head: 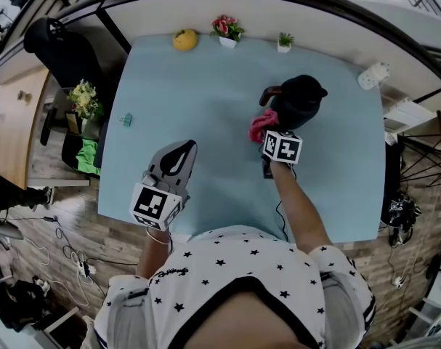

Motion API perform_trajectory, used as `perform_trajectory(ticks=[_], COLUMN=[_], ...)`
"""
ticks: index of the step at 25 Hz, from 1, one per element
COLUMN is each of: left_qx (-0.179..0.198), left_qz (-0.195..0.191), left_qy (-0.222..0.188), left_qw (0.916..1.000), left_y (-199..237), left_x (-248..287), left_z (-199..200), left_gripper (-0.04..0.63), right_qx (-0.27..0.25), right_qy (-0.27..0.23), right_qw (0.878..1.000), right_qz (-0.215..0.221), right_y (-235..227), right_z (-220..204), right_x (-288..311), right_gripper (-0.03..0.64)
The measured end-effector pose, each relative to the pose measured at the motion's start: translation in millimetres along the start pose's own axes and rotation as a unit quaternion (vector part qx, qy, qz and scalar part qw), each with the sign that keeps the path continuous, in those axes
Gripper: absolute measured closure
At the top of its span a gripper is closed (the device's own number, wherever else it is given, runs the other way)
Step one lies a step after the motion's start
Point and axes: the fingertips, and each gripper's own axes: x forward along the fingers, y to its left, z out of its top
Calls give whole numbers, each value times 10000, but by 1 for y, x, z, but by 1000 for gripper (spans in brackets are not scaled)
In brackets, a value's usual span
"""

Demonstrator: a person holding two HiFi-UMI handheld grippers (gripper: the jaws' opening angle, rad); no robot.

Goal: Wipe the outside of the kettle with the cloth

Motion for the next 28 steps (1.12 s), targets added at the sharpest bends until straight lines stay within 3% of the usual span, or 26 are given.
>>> perform_trajectory(ticks=[7,14,28], left_qx=[56,194,308], left_qz=[40,139,391], left_qy=[-30,-143,-348], left_qw=[10000,9996,9982], left_y=[-2,-6,-25], left_x=[-4,-14,-31], left_z=[3,13,30], left_gripper=[565,565,565], right_qx=[-47,-43,-279], right_qy=[-32,-496,-1904], right_qw=[9999,9951,9647], right_qz=[128,855,1797], right_y=[8,48,90], right_z=[0,16,74], right_x=[-6,-46,-172], right_gripper=[540,538,540])
